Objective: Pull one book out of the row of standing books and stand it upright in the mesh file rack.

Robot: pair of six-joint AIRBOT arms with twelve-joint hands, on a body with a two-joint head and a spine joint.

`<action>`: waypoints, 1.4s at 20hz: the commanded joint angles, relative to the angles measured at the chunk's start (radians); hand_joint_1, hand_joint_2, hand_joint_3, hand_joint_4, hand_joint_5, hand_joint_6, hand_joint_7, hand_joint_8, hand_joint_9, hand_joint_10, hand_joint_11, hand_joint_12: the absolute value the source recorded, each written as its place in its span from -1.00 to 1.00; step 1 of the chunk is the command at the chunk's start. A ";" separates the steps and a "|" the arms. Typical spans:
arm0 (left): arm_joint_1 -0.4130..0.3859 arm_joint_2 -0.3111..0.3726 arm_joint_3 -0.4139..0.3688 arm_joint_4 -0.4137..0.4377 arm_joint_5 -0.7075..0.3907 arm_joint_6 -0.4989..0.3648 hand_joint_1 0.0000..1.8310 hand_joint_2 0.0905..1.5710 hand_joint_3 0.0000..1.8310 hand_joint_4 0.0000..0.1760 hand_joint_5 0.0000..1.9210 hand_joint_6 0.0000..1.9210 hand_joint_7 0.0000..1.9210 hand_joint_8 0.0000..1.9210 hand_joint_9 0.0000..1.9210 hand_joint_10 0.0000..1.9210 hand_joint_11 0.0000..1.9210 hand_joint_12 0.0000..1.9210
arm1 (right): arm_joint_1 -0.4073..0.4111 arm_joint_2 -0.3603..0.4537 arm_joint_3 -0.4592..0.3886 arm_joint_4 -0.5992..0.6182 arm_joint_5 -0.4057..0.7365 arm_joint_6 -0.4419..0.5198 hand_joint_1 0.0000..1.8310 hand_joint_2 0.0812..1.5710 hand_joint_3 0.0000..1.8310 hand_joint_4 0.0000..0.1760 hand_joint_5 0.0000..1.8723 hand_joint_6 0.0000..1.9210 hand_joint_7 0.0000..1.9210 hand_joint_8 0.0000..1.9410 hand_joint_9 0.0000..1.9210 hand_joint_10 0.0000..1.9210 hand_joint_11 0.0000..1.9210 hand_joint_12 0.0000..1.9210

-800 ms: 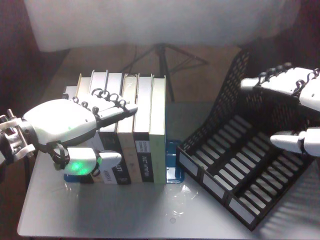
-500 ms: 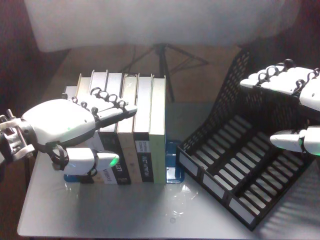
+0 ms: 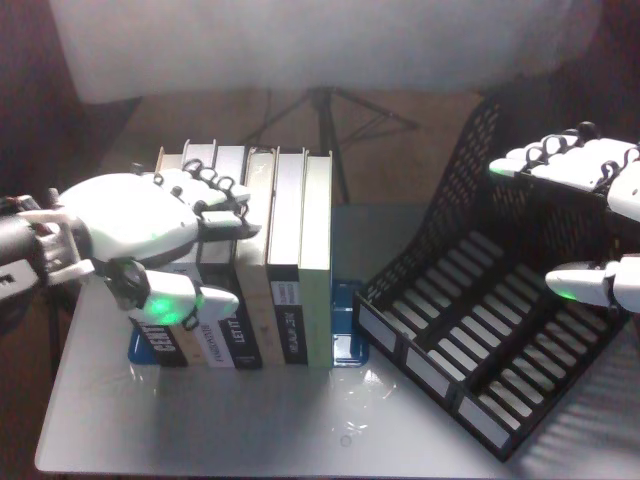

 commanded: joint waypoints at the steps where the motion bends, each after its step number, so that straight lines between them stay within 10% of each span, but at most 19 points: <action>1: -0.012 0.005 0.011 -0.012 -0.066 0.005 -0.85 0.62 -1.00 -0.83 -0.68 -0.97 -1.00 -1.00 -1.00 -1.00 -1.00 -1.00 | 0.004 0.004 0.000 0.020 0.115 0.001 -0.44 0.65 -1.00 -1.00 -0.99 -1.00 -1.00 -1.00 -1.00 -1.00 -1.00 -1.00; 12: -0.044 -0.044 0.055 0.044 0.056 0.040 -0.88 0.61 -1.00 -0.77 -0.57 -0.97 -1.00 -1.00 -1.00 -1.00 -1.00 -1.00 | -0.005 0.002 0.000 0.032 0.122 0.001 -0.44 0.65 -1.00 -1.00 -0.98 -1.00 -1.00 -1.00 -1.00 -1.00 -1.00 -1.00; 28: -0.054 0.063 -0.101 0.311 0.115 0.061 -0.92 0.62 -1.00 -0.91 -0.35 -0.99 -0.94 -0.99 -1.00 -1.00 -1.00 -1.00 | -0.034 0.001 -0.001 0.066 0.142 0.006 -0.40 0.65 -1.00 -1.00 -0.98 -1.00 -1.00 -1.00 -1.00 -1.00 -1.00 -1.00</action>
